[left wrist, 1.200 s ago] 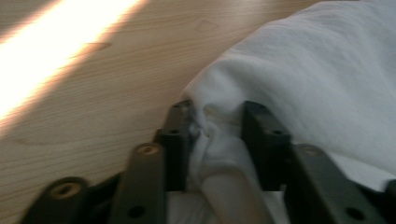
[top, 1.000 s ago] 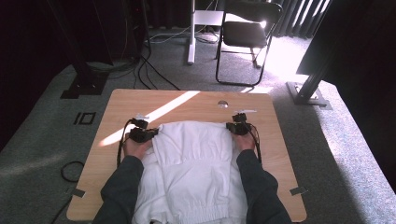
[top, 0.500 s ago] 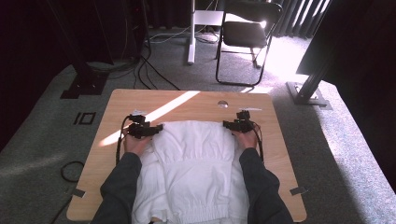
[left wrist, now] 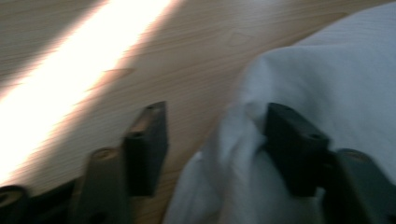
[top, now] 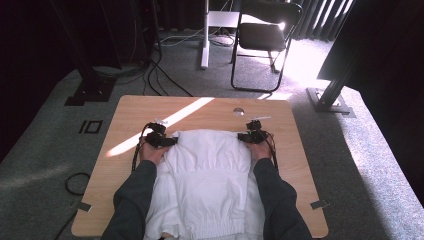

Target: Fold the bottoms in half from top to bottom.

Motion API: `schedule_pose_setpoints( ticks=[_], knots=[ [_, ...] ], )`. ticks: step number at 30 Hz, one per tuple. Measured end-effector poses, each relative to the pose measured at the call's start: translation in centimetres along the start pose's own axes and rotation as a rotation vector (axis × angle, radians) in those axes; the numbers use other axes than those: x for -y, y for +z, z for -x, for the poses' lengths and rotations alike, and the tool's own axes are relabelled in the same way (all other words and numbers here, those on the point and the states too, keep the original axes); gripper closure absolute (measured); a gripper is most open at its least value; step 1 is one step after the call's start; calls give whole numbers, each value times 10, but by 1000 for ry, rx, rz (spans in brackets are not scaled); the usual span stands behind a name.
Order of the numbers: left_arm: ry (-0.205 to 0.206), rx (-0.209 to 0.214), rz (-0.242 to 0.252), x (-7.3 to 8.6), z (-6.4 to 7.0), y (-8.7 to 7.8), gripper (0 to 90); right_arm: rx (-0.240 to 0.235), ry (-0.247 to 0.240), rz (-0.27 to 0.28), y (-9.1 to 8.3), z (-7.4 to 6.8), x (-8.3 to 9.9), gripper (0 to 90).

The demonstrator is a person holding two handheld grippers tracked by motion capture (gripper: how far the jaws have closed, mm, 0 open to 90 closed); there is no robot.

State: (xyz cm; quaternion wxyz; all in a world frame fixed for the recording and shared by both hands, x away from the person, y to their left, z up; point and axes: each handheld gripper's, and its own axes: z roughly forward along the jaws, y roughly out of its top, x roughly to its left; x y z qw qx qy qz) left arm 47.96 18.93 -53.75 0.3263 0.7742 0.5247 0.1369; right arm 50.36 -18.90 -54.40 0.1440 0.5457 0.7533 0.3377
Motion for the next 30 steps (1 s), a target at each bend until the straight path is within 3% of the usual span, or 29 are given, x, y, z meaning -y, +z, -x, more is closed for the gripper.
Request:
schedule_pose_setpoints(
  ticks=[2, 3, 7, 12, 14, 16, 22, 30],
  knots=[
    [-3, 38, -18, -1, 1, 0, 772, -31, 36, -8, 0, 0, -1, 790],
    [4, 33, -8, -2, 1, -2, 836, -41, 53, -1, -1, 2, -1, 834],
    [-4, 46, 95, -14, -1, -24, 863, -36, 24, 54, -14, 1, -9, 850],
    [10, 53, 231, -37, 0, -60, 863, -114, 44, 256, -55, 7, -30, 848],
    [30, 53, 262, -43, 2, -72, 863, -126, 14, 308, -69, 5, -36, 846],
    [49, 56, 285, -45, 7, -81, 863, -126, -23, 319, -79, 2, -39, 845],
    [107, 96, 333, -27, 20, -112, 861, -160, -67, 355, -109, -5, -27, 844],
    [158, 157, 368, 23, 36, -149, 858, -214, -138, 384, -149, -22, 27, 841]
  ],
)
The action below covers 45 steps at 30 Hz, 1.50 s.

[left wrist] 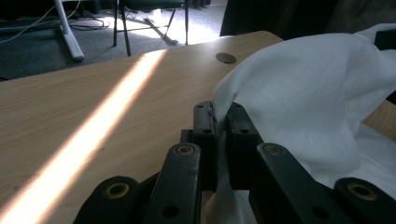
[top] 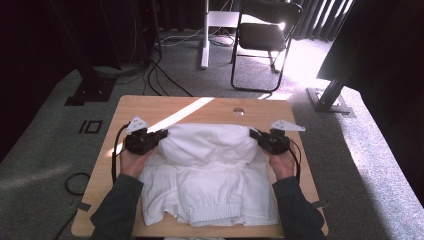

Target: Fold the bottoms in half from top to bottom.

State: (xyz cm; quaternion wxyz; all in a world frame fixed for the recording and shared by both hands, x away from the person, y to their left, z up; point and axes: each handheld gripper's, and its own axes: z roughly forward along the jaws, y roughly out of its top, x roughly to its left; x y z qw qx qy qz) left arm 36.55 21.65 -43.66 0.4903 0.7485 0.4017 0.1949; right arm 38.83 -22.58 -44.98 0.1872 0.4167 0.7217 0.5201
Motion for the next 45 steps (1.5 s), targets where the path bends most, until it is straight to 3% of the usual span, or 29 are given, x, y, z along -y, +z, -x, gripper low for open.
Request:
schedule_pose_setpoints(
  ticks=[3, 6, 7, 8, 9, 12, 13, 15, 17, 20, 23, 26, 32, 39, 42, 45],
  knots=[
    [9, 20, -16, 21, 13, -13, 856, -5, -21, -14, -16, -11, 18, 841],
    [30, 28, -81, 44, 26, -17, 853, -5, -34, -47, -26, -20, 38, 840],
    [30, 28, -81, 44, 26, -17, 853, -5, -34, -47, -26, -20, 38, 840],
    [41, 37, -126, 59, 34, -18, 852, -4, -45, -95, -28, -27, 58, 840],
    [44, 39, -160, 67, 38, -17, 852, -4, -41, -114, -28, -29, 65, 840],
    [83, 27, -269, 89, 48, -7, 852, -24, -29, -187, -25, -34, 91, 839],
    [83, 27, -269, 89, 48, -7, 852, -24, -29, -187, -25, -34, 91, 839],
    [115, 5, -333, 102, 53, 7, 852, -25, -13, -268, -13, -35, 110, 838],
    [122, -5, -357, 107, 53, 20, 853, -11, -18, -301, -4, -35, 115, 838],
    [91, -5, -330, 106, 44, 31, 854, 3, -11, -318, 10, -31, 116, 836],
    [37, -5, -291, 104, 30, 42, 853, 11, 20, -298, 17, -22, 113, 832],
    [15, -14, -275, 99, 21, 52, 853, 24, 29, -289, 26, -15, 109, 831],
    [1, -50, -263, 85, 7, 76, 852, 87, 22, -287, 46, -5, 96, 828],
    [-68, -122, -258, 69, -6, 100, 851, 168, 18, -286, 70, 1, 82, 829],
    [-108, -113, -227, 61, -9, 97, 857, 176, -1, -286, 74, 2, 75, 832],
    [-138, -71, -123, 45, -10, 70, 864, 169, 6, -215, 58, 0, 62, 835]
  ],
)
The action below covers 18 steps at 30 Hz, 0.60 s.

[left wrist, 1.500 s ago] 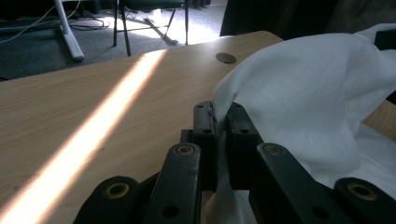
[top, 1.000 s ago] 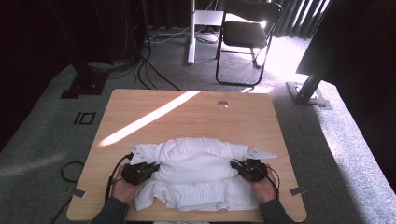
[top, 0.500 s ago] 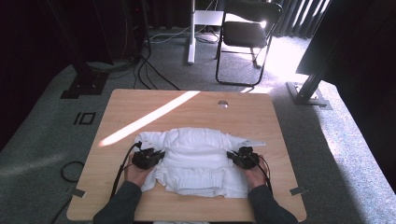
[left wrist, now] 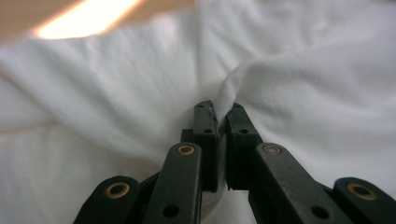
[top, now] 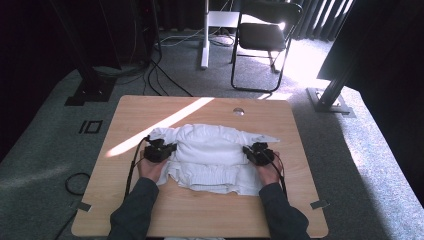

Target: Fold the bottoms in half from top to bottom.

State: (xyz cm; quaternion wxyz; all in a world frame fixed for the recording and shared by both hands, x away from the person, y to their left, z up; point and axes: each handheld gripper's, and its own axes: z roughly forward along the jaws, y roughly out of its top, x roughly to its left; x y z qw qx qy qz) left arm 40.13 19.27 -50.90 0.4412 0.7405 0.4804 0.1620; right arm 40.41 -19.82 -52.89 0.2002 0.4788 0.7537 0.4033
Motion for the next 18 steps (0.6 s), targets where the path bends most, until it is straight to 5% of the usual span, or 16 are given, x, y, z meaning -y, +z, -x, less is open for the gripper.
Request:
schedule_pose_setpoints(
  ticks=[5, 9, 14, 18],
  knots=[
    [-1, 75, 171, -28, 6, -54, 864, -32, -12, 169, -51, 0, -23, 837],
    [5, 121, 257, -40, 11, -87, 865, -33, -37, 279, -86, -1, -39, 840],
    [28, 147, 260, -31, 21, -108, 863, -31, -91, 322, -111, -12, -40, 840],
    [22, 193, 200, 2, 27, -112, 848, -74, -75, 285, -114, -17, -11, 836]
  ],
)
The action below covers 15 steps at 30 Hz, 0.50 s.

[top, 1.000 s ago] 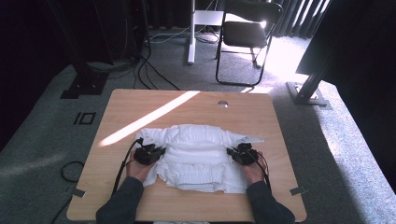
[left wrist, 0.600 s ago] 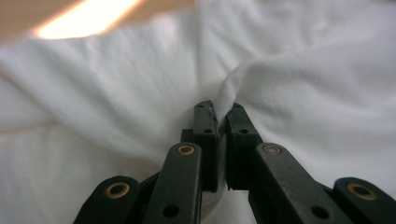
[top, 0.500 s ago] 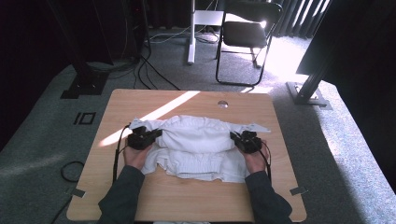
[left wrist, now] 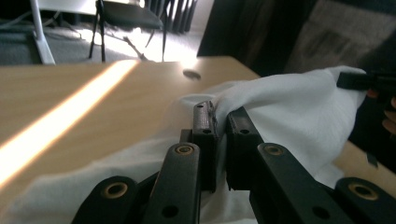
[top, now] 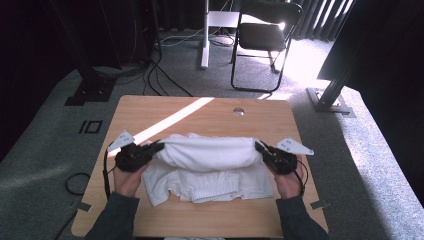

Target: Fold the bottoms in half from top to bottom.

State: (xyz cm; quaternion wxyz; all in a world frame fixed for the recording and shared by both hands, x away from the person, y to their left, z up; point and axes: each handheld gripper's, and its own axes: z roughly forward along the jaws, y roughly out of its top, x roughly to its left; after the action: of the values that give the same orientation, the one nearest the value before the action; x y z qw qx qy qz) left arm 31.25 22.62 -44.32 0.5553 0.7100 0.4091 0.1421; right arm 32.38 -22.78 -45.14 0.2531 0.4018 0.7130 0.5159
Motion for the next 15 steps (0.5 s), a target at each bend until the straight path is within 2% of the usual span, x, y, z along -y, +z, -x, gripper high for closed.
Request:
schedule_pose_setpoints(
  ticks=[1, 3, 5, 6, 7, 9, 11, 12, 13, 15],
  knots=[
    [-7, 24, -26, 10, 1, -1, 832, -9, 5, -19, -1, -2, 9, 833],
    [-5, 32, -64, 26, 2, -3, 763, -29, 20, -66, -4, -5, 28, 810],
    [-10, 16, -70, 32, 0, -5, 644, -69, 27, -115, -6, -6, 43, 684],
    [-18, 6, -62, 31, -1, -6, 609, -73, 21, -118, -8, -6, 45, 589],
    [-26, 4, -53, 29, -2, -6, 598, -47, 16, -100, -11, -5, 45, 494],
    [-21, 5, -34, 20, 0, -6, 597, -26, 32, -41, -16, -2, 36, 429],
    [16, -18, -14, 8, 6, -3, 590, -13, 44, 8, -17, -1, 22, 434],
    [22, -19, -4, 2, 9, -1, 589, -12, 37, 17, -15, -2, 16, 448],
    [28, -24, 0, -4, 12, 2, 590, -16, 26, 13, -11, -4, 10, 456],
    [33, -26, -23, -9, 17, 14, 608, -15, 15, -12, 3, -10, 3, 485]
  ],
)
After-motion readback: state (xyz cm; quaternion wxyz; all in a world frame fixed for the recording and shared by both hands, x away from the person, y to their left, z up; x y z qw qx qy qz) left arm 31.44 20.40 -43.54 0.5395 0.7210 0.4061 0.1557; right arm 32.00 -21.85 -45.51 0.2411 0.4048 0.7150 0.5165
